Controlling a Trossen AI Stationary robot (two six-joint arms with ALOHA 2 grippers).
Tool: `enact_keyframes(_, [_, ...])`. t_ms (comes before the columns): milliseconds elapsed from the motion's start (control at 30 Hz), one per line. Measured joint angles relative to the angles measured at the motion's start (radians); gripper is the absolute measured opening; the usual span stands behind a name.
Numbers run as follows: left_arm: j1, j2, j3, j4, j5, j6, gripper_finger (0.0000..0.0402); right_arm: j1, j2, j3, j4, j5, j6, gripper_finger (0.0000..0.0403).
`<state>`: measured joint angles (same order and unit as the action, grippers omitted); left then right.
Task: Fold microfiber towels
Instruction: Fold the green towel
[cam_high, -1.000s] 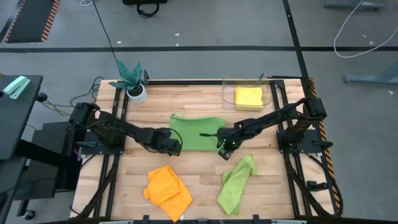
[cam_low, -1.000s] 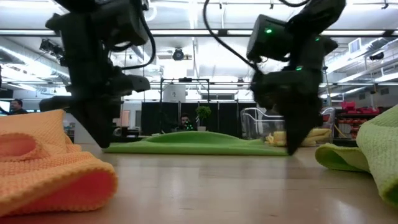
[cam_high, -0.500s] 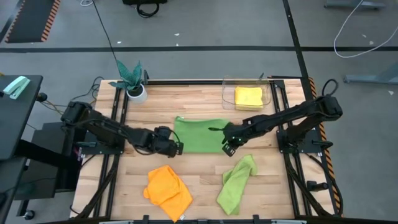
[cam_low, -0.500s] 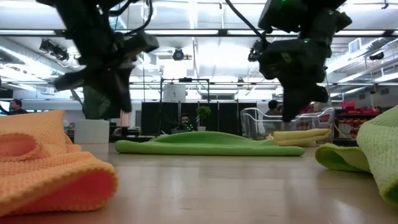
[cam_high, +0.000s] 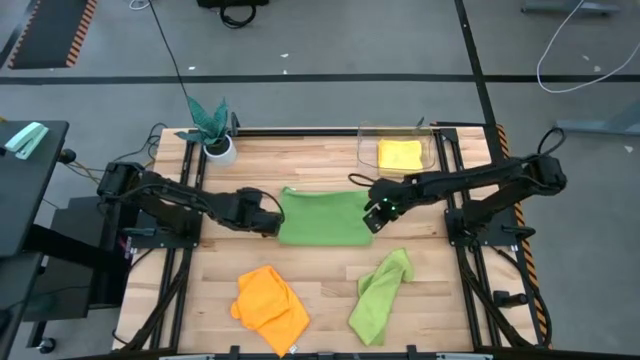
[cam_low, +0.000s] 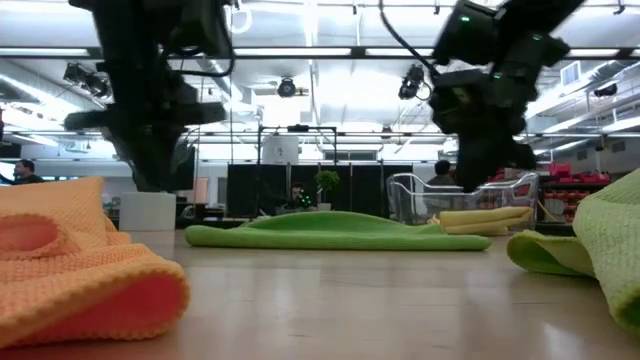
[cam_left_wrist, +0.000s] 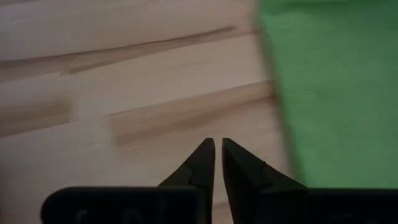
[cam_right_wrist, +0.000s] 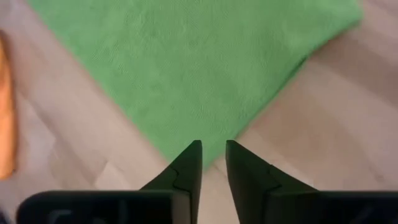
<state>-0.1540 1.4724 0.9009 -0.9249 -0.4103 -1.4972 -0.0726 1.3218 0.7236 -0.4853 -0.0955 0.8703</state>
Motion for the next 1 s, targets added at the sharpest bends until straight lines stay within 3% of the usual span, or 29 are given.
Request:
enact_keyframes(200, [0.003,-0.055,-0.054,0.035,0.007,-0.005,0.0008,-0.004,-0.153,-0.207,0.222,-0.059,0.141,0.0104])
enact_keyframes(333, [0.018,-0.109,-0.134,0.104,0.008,-0.015,0.0012,-0.004,-0.237,-0.283,0.265,-0.060,0.177,0.0110])
enact_keyframes(667, [0.063,-0.244,-0.410,0.517,0.087,-0.045,0.0092,-0.005,-0.285,-0.380,0.326,-0.060,0.235,0.0112])
enact_keyframes(1000, [0.108,-0.229,-0.465,0.694,0.140,-0.029,0.0161,-0.123,-0.237,-0.404,0.386,-0.075,0.287,0.0112])
